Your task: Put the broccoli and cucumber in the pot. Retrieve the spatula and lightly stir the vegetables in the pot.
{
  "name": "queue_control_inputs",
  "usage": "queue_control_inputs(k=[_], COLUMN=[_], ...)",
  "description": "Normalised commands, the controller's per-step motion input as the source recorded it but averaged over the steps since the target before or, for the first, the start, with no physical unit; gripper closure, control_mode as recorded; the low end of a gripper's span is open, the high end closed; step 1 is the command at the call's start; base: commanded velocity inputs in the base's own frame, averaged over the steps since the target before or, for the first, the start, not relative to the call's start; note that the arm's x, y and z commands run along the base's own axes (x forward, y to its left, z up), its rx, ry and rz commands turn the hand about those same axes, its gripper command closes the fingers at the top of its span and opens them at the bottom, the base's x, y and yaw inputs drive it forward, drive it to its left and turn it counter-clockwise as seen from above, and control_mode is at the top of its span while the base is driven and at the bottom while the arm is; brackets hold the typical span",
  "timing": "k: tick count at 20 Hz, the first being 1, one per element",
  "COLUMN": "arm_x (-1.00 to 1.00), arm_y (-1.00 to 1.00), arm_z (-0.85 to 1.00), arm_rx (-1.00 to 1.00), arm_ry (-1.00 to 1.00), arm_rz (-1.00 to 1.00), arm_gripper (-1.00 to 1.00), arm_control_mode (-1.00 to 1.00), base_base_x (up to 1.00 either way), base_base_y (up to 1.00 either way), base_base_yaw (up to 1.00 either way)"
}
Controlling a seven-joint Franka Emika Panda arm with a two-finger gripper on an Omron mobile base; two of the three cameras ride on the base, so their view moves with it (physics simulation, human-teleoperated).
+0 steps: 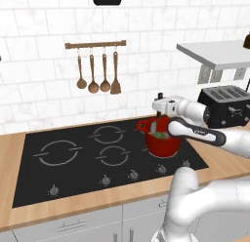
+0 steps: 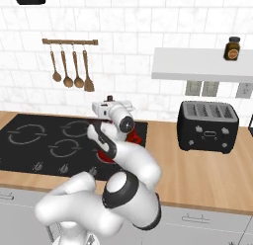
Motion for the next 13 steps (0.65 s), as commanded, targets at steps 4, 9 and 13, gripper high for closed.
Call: queue_control_inputs(k=[4,9,13], arm_x=[0.02,-0.12,-0.17], arm_y=[0.0,-0.16,-0.36], arm_z=[-0.15,0.0,0.02], arm_rx=[0.0,-0.02,-0.07], arm_ry=[0.0,0.08,0.19], arm_rz=[0.0,-0.02,-0.06], arm_gripper=[1.0,1.0,1.0], arm_control_mode=[-1.0,-1.0,-1.0], base_base_x=[0.0,0.0,0.0], base_base_y=[0.0,0.0,0.0], base_base_yaw=[0.0,0.0,0.0])
